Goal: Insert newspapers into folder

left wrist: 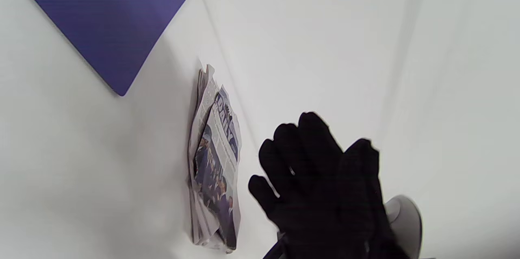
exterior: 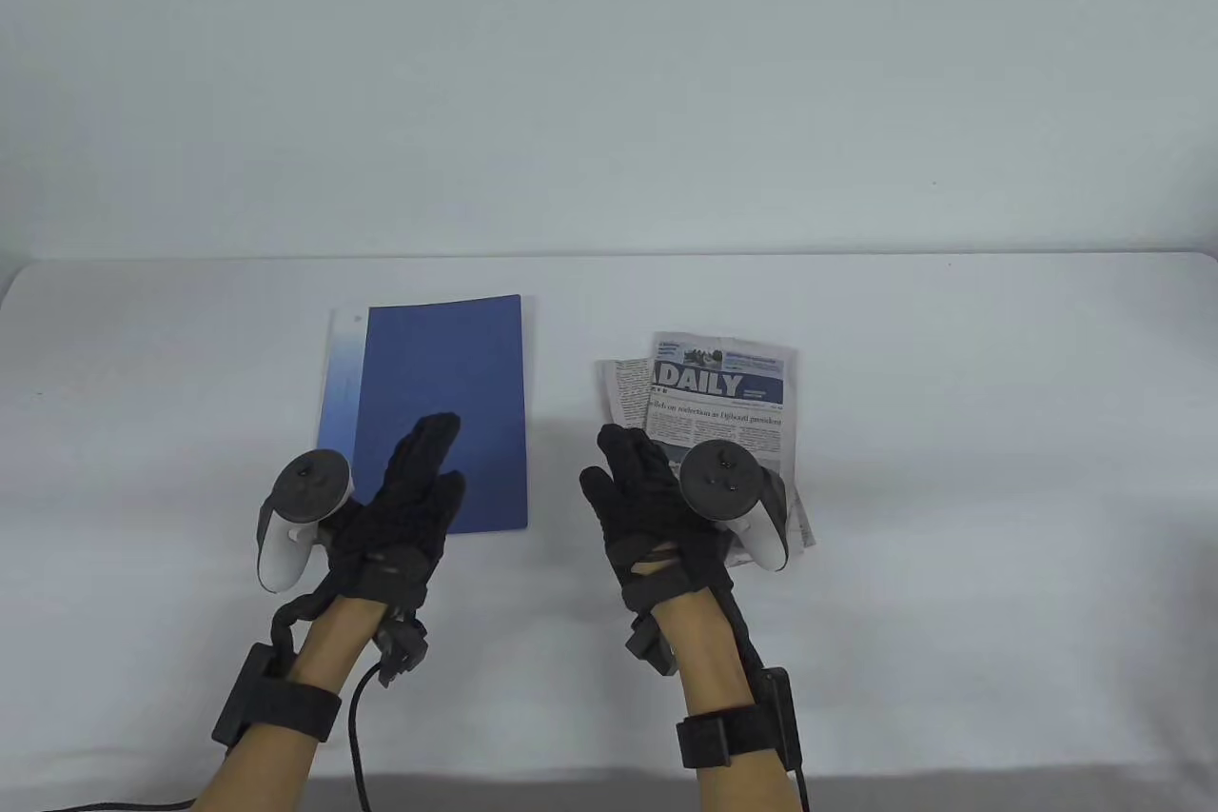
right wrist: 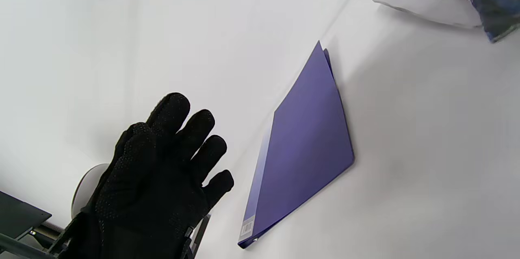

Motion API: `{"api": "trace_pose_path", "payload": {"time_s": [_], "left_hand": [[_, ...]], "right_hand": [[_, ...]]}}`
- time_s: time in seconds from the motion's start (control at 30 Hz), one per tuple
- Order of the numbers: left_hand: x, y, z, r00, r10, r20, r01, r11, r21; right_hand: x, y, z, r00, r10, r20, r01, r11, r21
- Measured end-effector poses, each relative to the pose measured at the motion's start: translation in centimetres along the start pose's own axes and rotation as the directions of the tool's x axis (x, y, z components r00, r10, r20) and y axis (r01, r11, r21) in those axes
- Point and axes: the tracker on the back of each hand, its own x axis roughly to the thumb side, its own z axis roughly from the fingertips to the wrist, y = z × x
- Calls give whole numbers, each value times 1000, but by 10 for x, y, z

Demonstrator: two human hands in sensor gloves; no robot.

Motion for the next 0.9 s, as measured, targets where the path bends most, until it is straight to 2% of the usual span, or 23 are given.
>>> {"api": "trace_pose_path", "payload": {"time_s": [0.17, 0.33, 0.47, 0.67, 0.83, 0.9], "left_hand": [[-4, 9, 1, 997, 74, 16, -75, 997, 34], [-3, 9, 0, 991, 111, 74, -116, 991, 68], [-3, 5, -3, 993, 96, 68, -100, 993, 57], [1, 4, -6, 994, 70, 82, -75, 995, 64], [-7, 5, -7, 991, 112, 68, -117, 990, 74], [-11, 3, -4, 996, 79, 46, -82, 994, 74]], "right_hand": [[-1, 5, -4, 1000, -8, 0, 8, 1000, 29], [4, 5, -1, 998, -36, 52, 35, 999, 16], [3, 2, 0, 992, -84, 96, 87, 996, -22], [9, 10, -6, 990, -50, 131, 47, 999, 22], [12, 16, -4, 982, -100, 157, 96, 995, 33], [11, 17, -4, 981, -119, 154, 114, 992, 46]]}}
